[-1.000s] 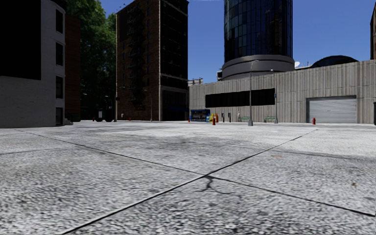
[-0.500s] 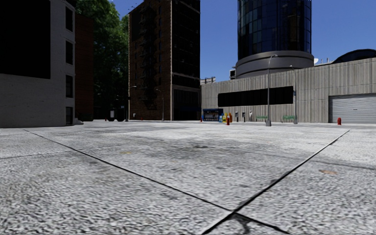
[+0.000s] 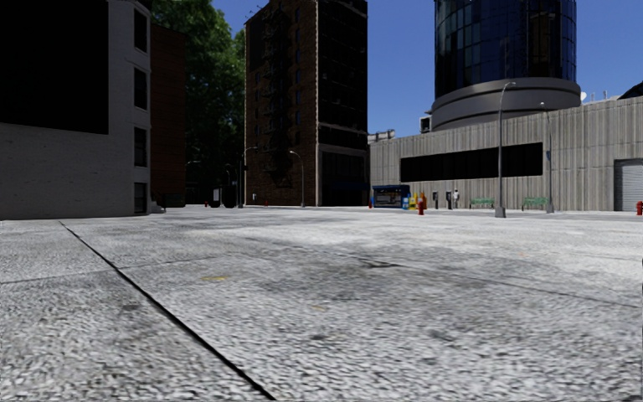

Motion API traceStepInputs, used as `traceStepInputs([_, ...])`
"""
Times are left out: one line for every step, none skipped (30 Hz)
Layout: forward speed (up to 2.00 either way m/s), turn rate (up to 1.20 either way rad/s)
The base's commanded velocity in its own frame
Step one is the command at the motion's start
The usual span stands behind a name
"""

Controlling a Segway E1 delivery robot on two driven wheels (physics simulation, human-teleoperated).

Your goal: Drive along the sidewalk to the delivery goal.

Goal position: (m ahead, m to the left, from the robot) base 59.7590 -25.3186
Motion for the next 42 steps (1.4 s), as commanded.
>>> traceStepInputs([2.0,0.29])
traceStepInputs([2.0,0.29])
traceStepInputs([2.0,0.29])
traceStepInputs([2.0,0.29])
traceStepInputs([2.0,0.29])
traceStepInputs([2.0,0.29])
traceStepInputs([2.0,0.29])
traceStepInputs([2.0,0.29])
traceStepInputs([2.0,0.29])
traceStepInputs([2.0,0.29])
traceStepInputs([2.0,0.29])
traceStepInputs([2.0,0.29])
traceStepInputs([2.0,0.29])
traceStepInputs([2.0,0.29])
traceStepInputs([2.0,0.29])
traceStepInputs([2.0,0.29])
traceStepInputs([2.0,0.29])
traceStepInputs([2.0,0.29])
traceStepInputs([2.0,0.29])
traceStepInputs([2.0,0.29])
traceStepInputs([2.0,0.29])
traceStepInputs([2.0,0.29])
traceStepInputs([2.0,0.29])
traceStepInputs([2.0,0.29])
traceStepInputs([2.0,0.29])
traceStepInputs([2.0,0.29])
traceStepInputs([2.0,0.29])
traceStepInputs([2.0,0.29])
traceStepInputs([2.0,0.29])
traceStepInputs([2.0,0.29])
traceStepInputs([2.0,0.29])
traceStepInputs([2.0,0.29])
traceStepInputs([2.0,0.29])
traceStepInputs([2.0,0.29])
traceStepInputs([2.0,0.29])
traceStepInputs([2.0,0.29])
traceStepInputs([2.0,0.29])
traceStepInputs([2.0,0.29])
traceStepInputs([2.0,0.29])
traceStepInputs([2.0,0.29])
traceStepInputs([2.0,0.29])
traceStepInputs([2.0,0.29])
